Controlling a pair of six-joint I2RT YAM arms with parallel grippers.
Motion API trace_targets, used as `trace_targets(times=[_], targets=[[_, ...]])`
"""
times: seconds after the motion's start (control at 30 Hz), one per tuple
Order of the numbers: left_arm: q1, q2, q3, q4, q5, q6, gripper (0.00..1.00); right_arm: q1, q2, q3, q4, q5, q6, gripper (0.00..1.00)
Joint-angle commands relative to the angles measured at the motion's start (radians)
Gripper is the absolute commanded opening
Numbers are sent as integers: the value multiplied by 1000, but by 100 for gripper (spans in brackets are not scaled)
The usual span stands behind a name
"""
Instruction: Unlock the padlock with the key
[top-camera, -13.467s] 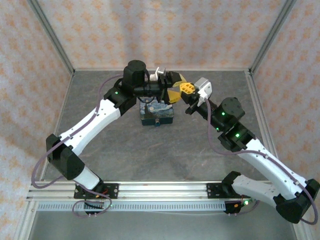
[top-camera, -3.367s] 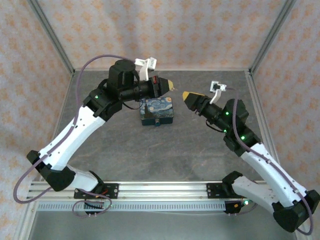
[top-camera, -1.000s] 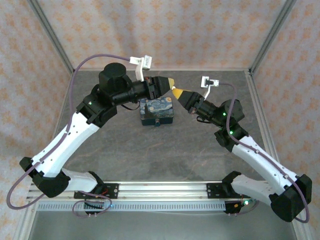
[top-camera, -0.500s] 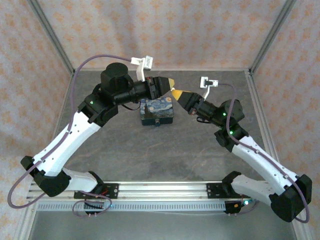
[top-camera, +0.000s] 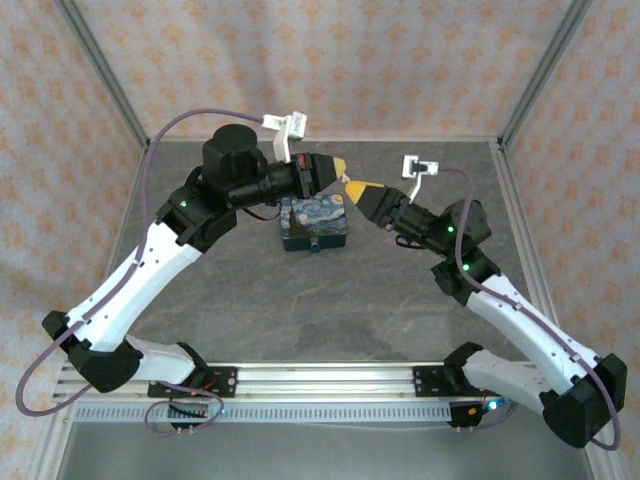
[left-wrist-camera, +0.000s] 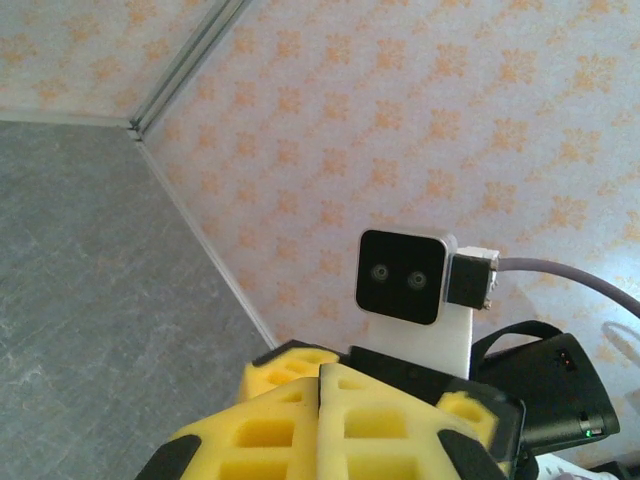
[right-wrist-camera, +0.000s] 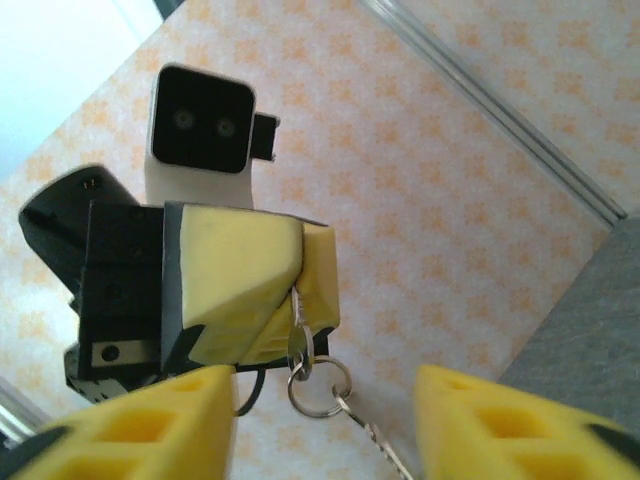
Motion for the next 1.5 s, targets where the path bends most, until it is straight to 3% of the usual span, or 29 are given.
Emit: trace_targets(times=[0.0,0.3,0.73,0.97,1.17,1.47], targets=[[1,-10,36,-8,17,32,0,-22,-69,-16,6,49,-18,63],[-5,4,20,50,58,-17,0,-22,-43,35,23,27,-25,66],[-26,-11,-18,79,18,-36,0,21,37,76,104,-29,8,53],[-26,-18,-25,88,-2,-39,0,23,35,66,111,-29,16,32],[-26,-28,-26,91,-23,-36,0,23,36,59,101,-24,12,21],[-26,-44,-27,82,-49,-19,0,23,34,53,82,-11,5,27]])
